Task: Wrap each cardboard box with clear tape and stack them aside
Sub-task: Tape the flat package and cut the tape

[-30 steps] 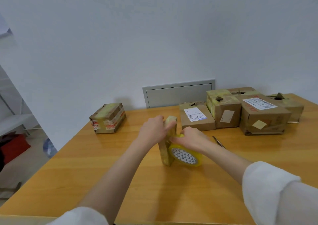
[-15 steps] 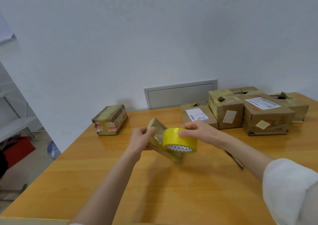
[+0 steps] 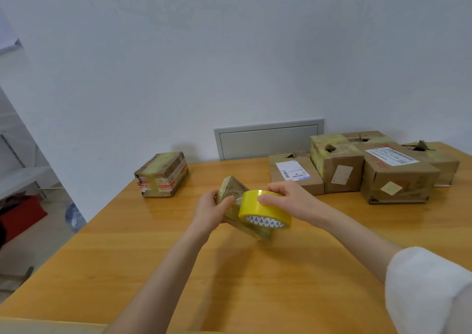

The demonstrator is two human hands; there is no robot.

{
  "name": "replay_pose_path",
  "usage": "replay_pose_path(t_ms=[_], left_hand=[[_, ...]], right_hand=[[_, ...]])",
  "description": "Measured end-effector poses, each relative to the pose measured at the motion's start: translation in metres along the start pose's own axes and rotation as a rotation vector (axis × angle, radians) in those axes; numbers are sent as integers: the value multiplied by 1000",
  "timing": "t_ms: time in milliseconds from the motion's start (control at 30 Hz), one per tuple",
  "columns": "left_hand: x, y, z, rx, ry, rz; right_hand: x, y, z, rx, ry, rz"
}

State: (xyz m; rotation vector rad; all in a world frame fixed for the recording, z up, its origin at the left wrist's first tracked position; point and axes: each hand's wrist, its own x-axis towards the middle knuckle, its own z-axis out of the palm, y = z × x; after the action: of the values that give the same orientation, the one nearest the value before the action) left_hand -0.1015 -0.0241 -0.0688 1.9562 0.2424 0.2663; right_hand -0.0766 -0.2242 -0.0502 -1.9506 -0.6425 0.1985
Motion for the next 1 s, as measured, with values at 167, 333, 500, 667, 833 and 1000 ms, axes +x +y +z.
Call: replay_pose_path(t_ms=[167,333,500,667,833,1000], left_hand=[[-2,-1,3,4,14,29],[3,7,8,446,104,133],[0,9,2,500,45,197],[-6,-2,-6,356,15,290],[-4,-5,1,185,47,266],[3,-4,13,212,61,209]], right_hand=[[-6,5,-1,-54,27,-31],[-7,-1,3,-200,56,-53],[-14,0,3,-243,73,-76],[-16,1,7,-285,110,-100],[-14,3,12,-497,179,-134],[-13,9,16,-577,161,-150]])
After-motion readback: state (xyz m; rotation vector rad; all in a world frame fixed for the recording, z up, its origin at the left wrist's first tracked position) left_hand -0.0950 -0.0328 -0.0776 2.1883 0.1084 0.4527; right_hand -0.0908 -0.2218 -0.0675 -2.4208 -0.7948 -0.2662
